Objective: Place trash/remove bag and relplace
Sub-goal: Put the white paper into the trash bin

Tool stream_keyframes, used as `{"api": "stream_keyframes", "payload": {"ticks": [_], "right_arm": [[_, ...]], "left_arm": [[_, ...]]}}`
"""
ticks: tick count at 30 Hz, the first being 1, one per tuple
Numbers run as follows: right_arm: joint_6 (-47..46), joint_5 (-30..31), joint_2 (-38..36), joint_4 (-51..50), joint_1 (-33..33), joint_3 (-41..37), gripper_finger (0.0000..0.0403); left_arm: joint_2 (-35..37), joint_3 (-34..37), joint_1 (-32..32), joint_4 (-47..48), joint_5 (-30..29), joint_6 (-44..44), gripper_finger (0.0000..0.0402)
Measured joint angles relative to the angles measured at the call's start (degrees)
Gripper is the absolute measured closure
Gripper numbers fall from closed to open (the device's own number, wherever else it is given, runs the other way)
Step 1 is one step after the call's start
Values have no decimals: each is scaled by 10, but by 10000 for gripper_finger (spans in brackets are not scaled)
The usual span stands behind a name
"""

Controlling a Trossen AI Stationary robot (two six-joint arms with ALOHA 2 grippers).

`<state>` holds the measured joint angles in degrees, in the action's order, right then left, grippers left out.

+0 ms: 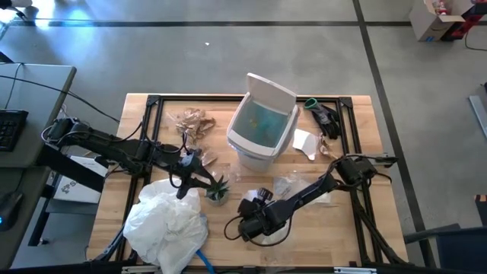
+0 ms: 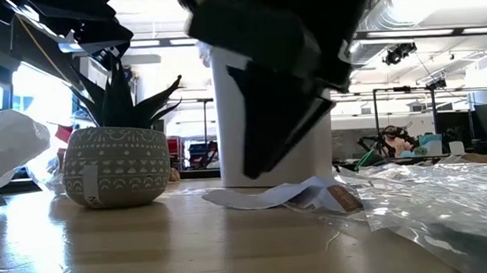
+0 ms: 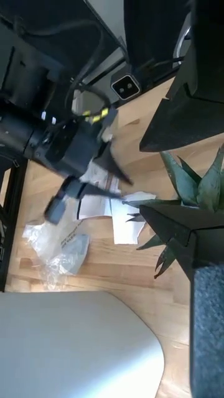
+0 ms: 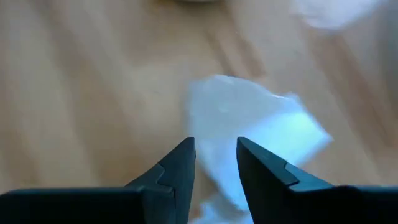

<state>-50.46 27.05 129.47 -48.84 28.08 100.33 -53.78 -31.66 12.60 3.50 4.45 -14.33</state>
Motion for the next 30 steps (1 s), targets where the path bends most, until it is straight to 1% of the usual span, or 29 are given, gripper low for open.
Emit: {"api": "stream_keyframes", "payload": {"ticks": [4, 8, 10, 13, 15, 21, 27, 30], "right_arm": [[-35, 7, 0, -54, -5, 0, 296], [-72, 10, 0, -79, -13, 0, 296], [-115, -13, 0, -90, -22, 0, 296], [-181, -78, 0, -116, -42, 0, 296], [-203, -95, 0, -127, -53, 0, 296], [-197, -110, -14, -120, -72, 0, 296], [-178, -123, -16, -84, -98, 0, 297], [-176, -126, -16, -93, -104, 1, 298]], "left_arm": [[0, 0, 0, 0, -1, 4, 268], [0, 0, 0, 1, -1, 4, 268], [0, 0, 0, 1, -2, 5, 268], [0, 0, 0, 2, -2, 4, 268], [0, 0, 0, 2, -2, 4, 268], [0, 0, 0, 4, -2, 5, 268], [0, 0, 9, 14, -2, 5, 268], [0, 0, 16, 21, -3, 5, 268]]}}
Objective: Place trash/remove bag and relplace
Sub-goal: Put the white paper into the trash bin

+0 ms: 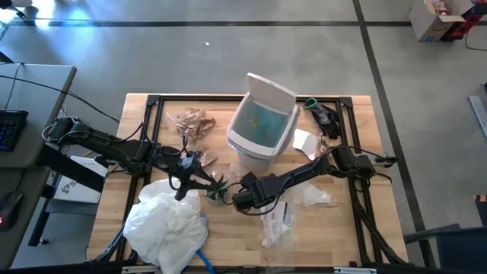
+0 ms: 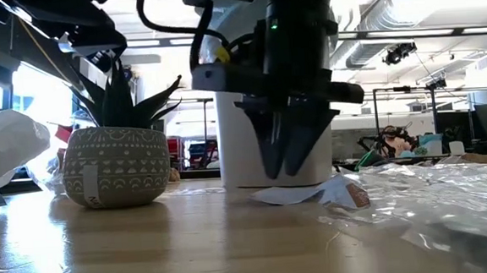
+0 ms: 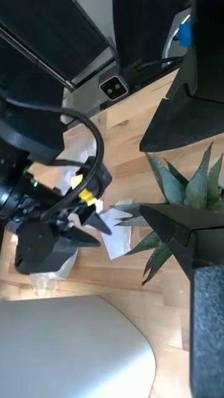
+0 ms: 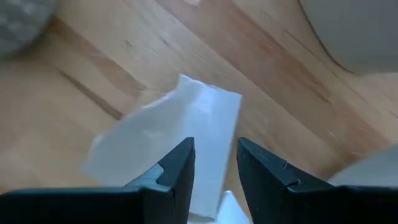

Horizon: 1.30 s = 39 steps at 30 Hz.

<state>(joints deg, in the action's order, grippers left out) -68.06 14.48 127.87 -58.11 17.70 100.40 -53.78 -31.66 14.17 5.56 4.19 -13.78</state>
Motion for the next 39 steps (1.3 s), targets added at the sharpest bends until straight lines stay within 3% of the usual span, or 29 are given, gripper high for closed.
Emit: {"api": "stream_keyframes", "payload": {"ticks": [8, 15, 18, 23, 27, 29, 34, 36, 39], "right_arm": [[10, -2, -9, -11, -2, 0, 298], [24, -1, -11, 51, -10, 0, 298], [25, 1, -19, 10, -10, 0, 298], [18, 29, -66, -60, -5, -2, 298], [-18, 42, -141, -42, -3, -85, 298], [-37, 33, -190, 31, -3, -157, 298], [-45, -15, -269, 349, 9, -317, 298], [-61, -17, -277, 387, 8, -339, 298], [-70, -26, -270, 366, 1, -356, 295]], "left_arm": [[0, 0, 6, 10, -5, 7, 268], [0, 0, 6, 6, -5, 14, 268], [0, 0, 6, 7, -3, 8, 268], [0, 0, 10, 6, -3, 6, 268], [0, 0, 10, 7, -3, 6, 268], [0, 0, 10, 6, -3, 6, 268], [0, 0, 10, 4, -4, 9, 268], [0, 0, 10, 2, -4, 9, 268], [0, 0, 10, 0, -4, 9, 268]]}}
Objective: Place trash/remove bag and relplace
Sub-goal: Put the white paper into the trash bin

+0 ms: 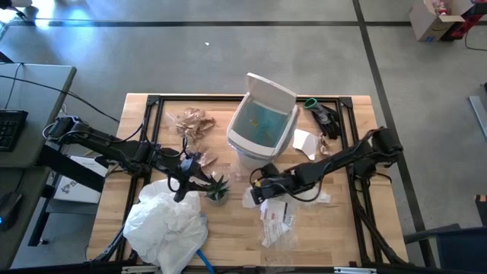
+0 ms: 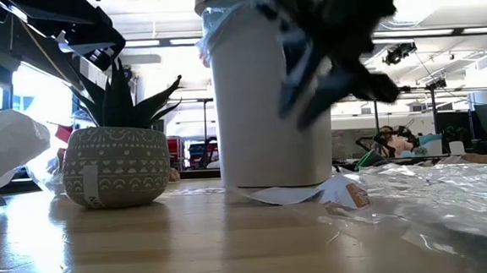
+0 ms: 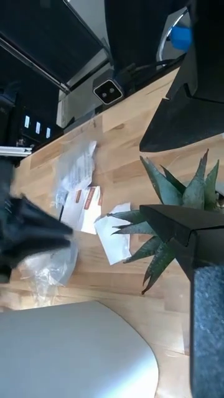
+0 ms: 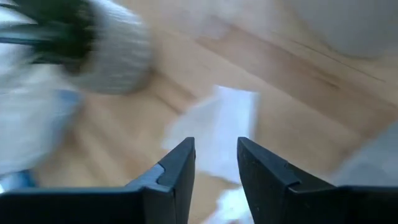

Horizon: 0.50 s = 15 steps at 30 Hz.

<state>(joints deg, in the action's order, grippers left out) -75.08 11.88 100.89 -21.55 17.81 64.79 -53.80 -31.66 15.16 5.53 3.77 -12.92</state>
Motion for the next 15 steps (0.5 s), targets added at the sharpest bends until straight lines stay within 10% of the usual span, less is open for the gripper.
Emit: {"api": "stream_keyframes", "payload": {"ticks": [15], "right_arm": [[4, -40, 64, 11, -15, -5, 235]], "left_arm": [[0, 0, -1, -13, -7, -3, 268]]}}
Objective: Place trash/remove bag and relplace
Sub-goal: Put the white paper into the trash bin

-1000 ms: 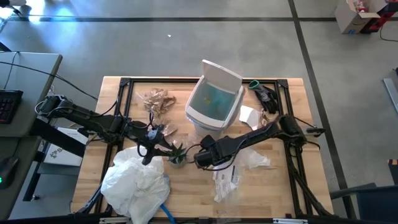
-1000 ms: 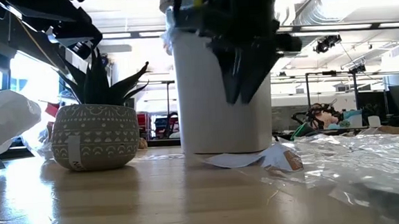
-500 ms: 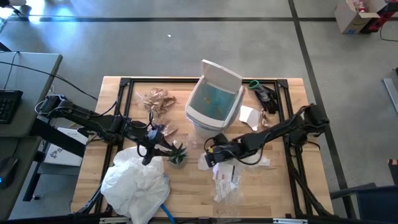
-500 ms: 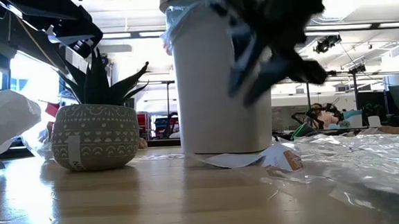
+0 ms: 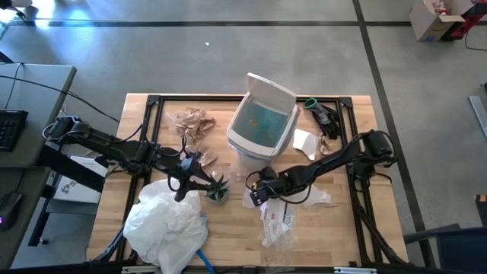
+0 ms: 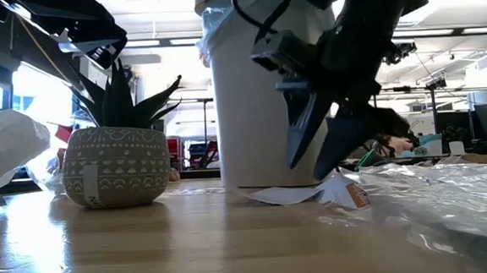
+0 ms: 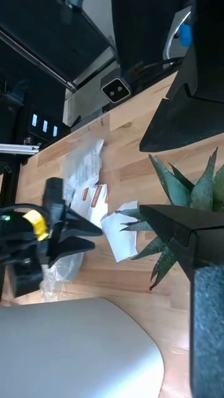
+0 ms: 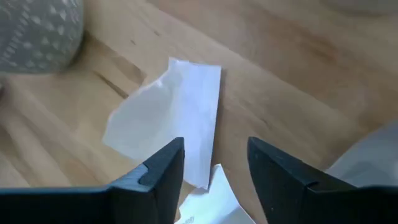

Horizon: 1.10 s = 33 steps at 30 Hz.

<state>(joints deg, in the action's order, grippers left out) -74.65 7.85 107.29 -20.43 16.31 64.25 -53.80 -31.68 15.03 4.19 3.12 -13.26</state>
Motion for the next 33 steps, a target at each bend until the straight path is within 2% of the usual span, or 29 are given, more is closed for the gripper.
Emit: {"api": "stream_keyframes", "payload": {"ticks": [7, 17, 22, 28, 33], "right_arm": [[9, -21, 44, 79, -7, 3, 215], [12, -20, 70, 85, -9, 5, 222], [13, -12, 89, 88, -8, 7, 269], [38, 2, 97, 101, -6, 5, 384], [50, -3, 98, 114, -6, 4, 401]], "left_arm": [[0, 0, 0, -2, 0, -1, 268], [0, 0, 0, -13, -2, 3, 268], [0, 0, 0, -12, -9, 9, 268], [0, 0, 0, -15, -13, 9, 268], [0, 0, 0, -15, -13, 9, 268]]}}
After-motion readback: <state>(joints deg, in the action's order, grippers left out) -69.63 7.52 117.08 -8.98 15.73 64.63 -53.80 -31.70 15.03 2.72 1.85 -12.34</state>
